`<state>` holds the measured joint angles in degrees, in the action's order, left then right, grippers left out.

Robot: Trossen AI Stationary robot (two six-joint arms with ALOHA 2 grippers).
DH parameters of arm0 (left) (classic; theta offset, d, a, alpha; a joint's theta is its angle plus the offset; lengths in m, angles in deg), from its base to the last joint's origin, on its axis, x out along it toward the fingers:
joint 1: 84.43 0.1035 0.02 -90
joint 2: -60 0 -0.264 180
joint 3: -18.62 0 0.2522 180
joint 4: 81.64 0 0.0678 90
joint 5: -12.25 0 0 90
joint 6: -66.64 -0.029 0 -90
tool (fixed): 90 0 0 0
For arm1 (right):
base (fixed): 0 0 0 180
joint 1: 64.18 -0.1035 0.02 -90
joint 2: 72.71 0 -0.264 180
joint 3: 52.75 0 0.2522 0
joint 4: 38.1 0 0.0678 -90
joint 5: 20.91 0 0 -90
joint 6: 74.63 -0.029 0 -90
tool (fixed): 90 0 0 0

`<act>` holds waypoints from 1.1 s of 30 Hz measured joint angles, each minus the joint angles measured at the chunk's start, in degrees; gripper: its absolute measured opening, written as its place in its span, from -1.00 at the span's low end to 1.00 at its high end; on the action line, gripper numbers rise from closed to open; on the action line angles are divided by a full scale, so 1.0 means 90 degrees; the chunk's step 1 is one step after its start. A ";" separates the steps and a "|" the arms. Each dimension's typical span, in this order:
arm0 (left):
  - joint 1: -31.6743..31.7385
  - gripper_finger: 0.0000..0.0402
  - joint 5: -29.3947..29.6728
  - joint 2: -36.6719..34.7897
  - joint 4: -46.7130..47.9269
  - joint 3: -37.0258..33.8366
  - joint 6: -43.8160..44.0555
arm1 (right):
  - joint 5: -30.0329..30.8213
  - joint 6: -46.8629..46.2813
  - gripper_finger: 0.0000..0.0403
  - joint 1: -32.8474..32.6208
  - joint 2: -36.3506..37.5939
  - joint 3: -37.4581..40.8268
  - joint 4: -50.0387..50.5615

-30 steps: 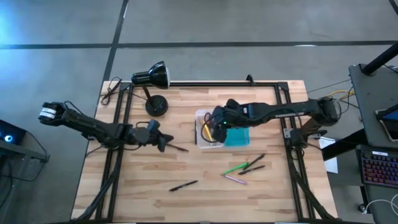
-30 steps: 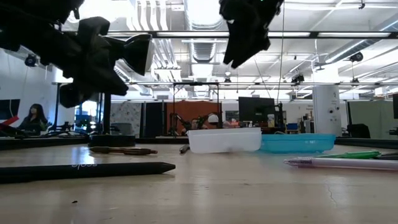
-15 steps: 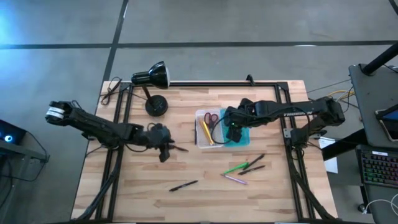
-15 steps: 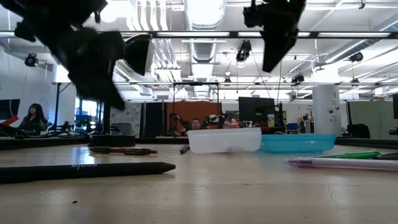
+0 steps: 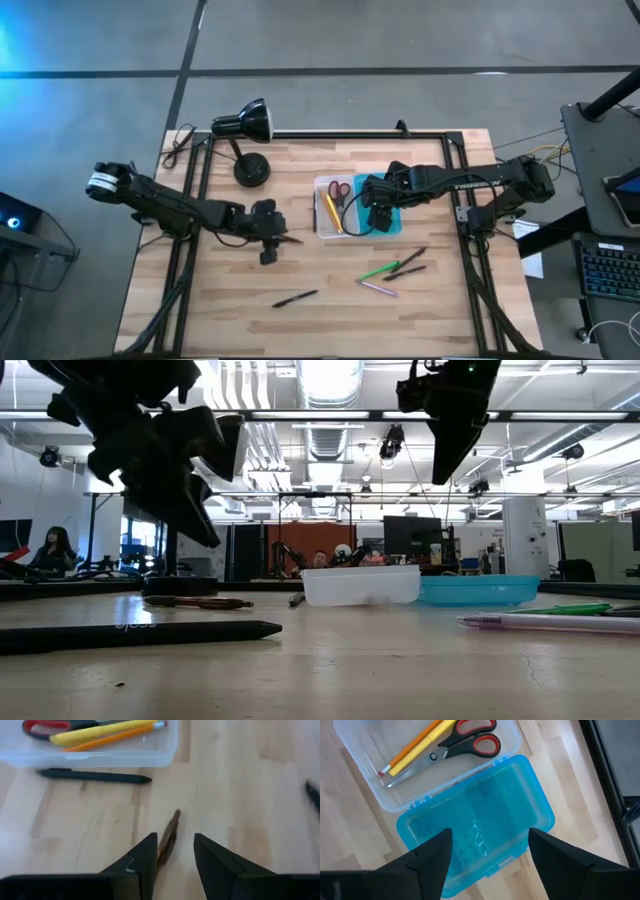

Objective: Pick & place school supplies into a supply box
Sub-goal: Put the brown pen into the blue supply box

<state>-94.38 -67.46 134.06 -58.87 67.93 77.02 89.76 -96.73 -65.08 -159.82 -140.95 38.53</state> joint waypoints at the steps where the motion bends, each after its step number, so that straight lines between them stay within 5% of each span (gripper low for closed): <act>1: 0.0000 -0.44 -0.0056 0.0015 0.0020 -0.0002 -0.0190 | 0.0000 0.0001 0.26 0.0000 0.0000 0.0000 -0.0002; 7: -0.0004 -0.44 -0.0915 0.0397 0.0008 -0.0012 -0.0313 | -0.0156 0.0022 0.24 0.0002 0.0000 0.0069 -0.0006; 22: 0.0168 -0.44 -0.0151 0.0962 0.0501 0.0285 -0.0673 | -0.0328 -0.0047 0.23 0.0005 0.0000 0.0687 -0.0160; 33: 0.0819 -0.44 -0.0891 0.1476 0.0607 0.0137 -0.0890 | -0.0350 -0.0028 0.22 0.0010 0.0000 0.0918 -0.0529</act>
<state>-87.01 -75.48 147.34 -53.40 69.16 69.01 86.61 -96.98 -65.00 -159.82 -132.69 33.77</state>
